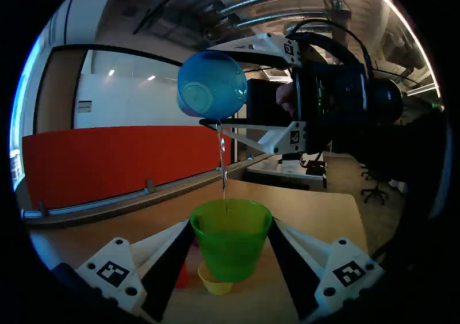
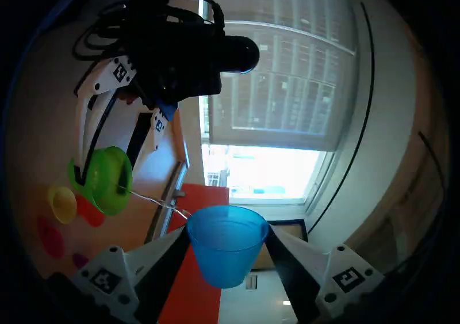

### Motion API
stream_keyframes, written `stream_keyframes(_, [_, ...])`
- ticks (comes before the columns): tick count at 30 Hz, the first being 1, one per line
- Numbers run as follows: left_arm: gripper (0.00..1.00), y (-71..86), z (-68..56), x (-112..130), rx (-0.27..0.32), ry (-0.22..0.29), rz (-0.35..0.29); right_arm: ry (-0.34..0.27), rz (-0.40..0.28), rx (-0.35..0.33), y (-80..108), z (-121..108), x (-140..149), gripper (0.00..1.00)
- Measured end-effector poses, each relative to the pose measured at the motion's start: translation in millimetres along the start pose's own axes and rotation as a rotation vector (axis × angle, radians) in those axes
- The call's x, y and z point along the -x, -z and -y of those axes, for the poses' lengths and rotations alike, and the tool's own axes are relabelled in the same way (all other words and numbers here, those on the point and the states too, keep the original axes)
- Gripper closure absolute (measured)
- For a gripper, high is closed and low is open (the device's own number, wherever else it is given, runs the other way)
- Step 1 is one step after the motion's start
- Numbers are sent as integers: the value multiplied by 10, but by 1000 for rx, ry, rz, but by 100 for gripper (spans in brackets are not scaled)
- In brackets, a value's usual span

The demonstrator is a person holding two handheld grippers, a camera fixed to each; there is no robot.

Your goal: Pour water

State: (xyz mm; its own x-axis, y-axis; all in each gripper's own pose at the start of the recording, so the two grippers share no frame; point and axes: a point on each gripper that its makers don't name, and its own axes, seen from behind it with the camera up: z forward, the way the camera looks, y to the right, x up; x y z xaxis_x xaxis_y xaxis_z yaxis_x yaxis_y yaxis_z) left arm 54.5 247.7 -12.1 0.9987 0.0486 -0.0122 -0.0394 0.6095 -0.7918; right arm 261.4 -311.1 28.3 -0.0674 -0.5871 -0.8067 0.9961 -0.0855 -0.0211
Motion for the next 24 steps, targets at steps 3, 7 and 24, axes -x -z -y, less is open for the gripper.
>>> stream_keyframes(3, [13,-3,2,-3,-1,-1,1,15,-1,1,11,0,-31,7])
stream_keyframes(7, [13,-6,6,-10,-1,1,-2,31,-4,-1,16,5,-72,7])
stream_keyframes(24, [13,12,22,-9,-7,0,0,-67,-15,4,6,-19,-50,7])
